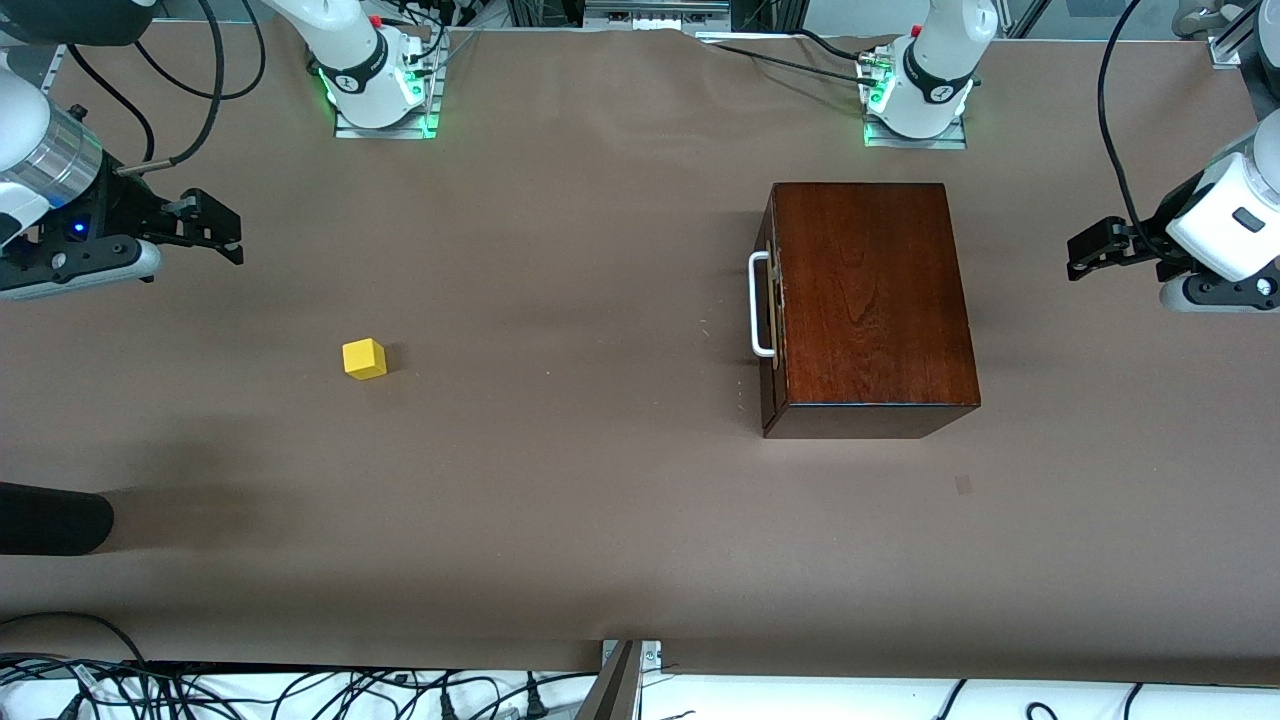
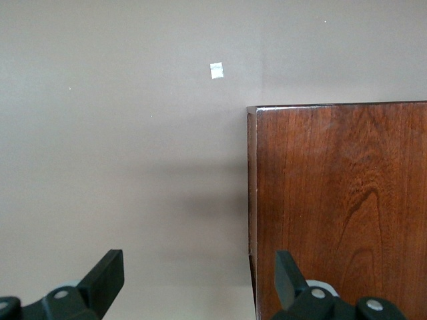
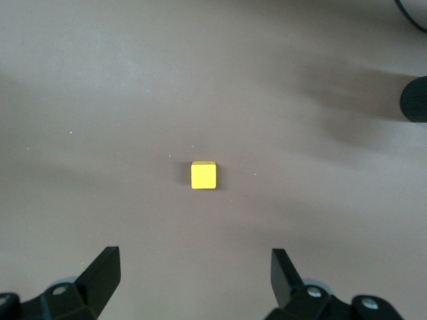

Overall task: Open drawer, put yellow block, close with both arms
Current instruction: 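Reach the left gripper to the drawer's metal handle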

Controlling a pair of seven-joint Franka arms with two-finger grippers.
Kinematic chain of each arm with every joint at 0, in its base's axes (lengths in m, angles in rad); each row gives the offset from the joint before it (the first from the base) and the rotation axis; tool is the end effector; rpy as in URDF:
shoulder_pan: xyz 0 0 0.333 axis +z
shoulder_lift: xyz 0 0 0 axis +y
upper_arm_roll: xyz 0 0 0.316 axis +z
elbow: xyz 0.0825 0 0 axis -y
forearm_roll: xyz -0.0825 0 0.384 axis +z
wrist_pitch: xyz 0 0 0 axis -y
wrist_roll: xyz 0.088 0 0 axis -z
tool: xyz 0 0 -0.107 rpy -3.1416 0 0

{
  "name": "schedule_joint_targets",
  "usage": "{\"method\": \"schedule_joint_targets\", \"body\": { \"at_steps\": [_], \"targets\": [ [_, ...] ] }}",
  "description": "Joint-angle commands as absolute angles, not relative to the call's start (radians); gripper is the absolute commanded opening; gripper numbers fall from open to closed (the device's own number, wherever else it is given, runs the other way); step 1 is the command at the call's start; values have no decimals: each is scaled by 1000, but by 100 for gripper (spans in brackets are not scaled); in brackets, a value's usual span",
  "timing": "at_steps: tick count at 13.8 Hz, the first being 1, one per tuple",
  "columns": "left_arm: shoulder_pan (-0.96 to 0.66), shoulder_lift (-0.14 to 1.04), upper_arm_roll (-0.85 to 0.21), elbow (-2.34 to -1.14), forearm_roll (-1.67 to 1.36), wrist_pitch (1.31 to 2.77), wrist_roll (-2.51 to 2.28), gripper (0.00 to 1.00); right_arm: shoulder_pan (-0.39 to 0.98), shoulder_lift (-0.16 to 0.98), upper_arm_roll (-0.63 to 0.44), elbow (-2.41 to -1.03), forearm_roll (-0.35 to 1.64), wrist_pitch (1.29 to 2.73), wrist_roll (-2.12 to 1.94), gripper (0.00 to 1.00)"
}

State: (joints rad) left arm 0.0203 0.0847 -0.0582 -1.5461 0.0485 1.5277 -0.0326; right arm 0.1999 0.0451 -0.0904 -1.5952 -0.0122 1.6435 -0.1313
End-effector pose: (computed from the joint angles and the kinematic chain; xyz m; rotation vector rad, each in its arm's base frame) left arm 0.5735 -0.0150 0.5849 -3.0904 0.0089 0.1568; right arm 0.5703 0.0626 0.5940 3.1025 0.3769 0.0050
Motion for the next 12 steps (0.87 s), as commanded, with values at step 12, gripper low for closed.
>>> {"method": "schedule_joint_targets", "body": {
  "at_steps": [12],
  "targets": [
    [20,149,-208,-1505,57,1393,-40,100,193,55,-83,-1572,-11,1631,-127,100]
  ]
}}
